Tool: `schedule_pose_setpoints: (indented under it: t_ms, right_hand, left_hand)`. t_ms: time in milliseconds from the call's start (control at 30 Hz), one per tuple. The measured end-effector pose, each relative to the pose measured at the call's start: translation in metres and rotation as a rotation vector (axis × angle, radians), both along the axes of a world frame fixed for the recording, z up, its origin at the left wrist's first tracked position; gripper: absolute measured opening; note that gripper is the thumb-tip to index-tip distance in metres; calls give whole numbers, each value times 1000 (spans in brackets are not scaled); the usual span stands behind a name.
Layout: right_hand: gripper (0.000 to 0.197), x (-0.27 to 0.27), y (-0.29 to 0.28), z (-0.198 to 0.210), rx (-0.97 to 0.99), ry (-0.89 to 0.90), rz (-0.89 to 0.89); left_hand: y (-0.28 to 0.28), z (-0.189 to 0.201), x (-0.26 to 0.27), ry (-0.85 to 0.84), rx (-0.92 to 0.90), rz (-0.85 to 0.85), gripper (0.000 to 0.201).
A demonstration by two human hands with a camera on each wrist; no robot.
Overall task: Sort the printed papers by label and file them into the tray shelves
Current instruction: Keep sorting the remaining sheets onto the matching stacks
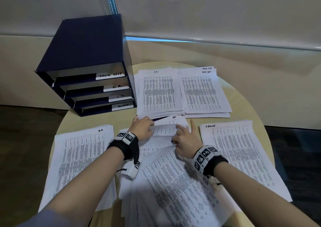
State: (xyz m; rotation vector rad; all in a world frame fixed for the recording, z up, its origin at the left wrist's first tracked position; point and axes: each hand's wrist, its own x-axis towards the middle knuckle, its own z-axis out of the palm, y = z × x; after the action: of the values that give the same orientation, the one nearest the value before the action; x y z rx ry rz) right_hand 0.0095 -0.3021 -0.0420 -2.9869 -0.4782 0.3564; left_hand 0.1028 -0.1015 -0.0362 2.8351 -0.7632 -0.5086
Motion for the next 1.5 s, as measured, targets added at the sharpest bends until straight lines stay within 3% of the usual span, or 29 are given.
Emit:
schedule_pose_setpoints:
  t_ms: [67, 167, 300, 433, 600, 733, 867, 1000, 1100, 1200, 1267, 1367, 1500]
  right_hand:
    - [24, 5, 0, 4, 17, 49, 1]
    - [22, 1, -3, 4, 75, 47, 11]
    - [15, -23, -9, -6, 163, -74, 39]
    - [15, -44, -15, -17, 226, -96, 13]
    - [18, -47, -13, -17, 208, -74, -7]
    - [18, -47, -10, -14, 204, -85, -4]
    - [17, -52, -11, -14, 211, -92, -14]
    - [17, -55, -9, -14, 207, -74, -13]
    - [17, -55, -9, -12, 187, -67, -7]
    - [15, -55, -9, -12, 176, -63, 1]
    - [13, -57, -11, -12, 177, -80, 2]
    - [10, -60, -12, -13, 185, -109, 3]
    - [9, -62, -11, -14, 200, -110, -13]
  left_hand:
    - [0, 3, 2, 31, 18, 8, 27]
    - [3, 4, -2, -105, -59, -6, 9]
    - [11, -7, -17, -272, -156, -95, 19]
    - [17, -17, -34, -195, -208, -196, 14]
    - [18, -21, -31, 11, -120, 55, 10]
    - [11, -12, -35, -187, -149, -15, 14]
    - [18, -15, -50, -174, -163, -131, 19]
    - [24, -19, -56, -107, -302, 30, 15]
    - [19, -16, -48, -61, -241, 120, 18]
    - [13, -11, -49, -117, -185, 19, 21]
    - [11, -8, -58, -200, -187, -140, 13]
    - [16, -6, -72, -246, -163, -343, 28]
    - [18, 0, -80, -240, -191, -322, 31]
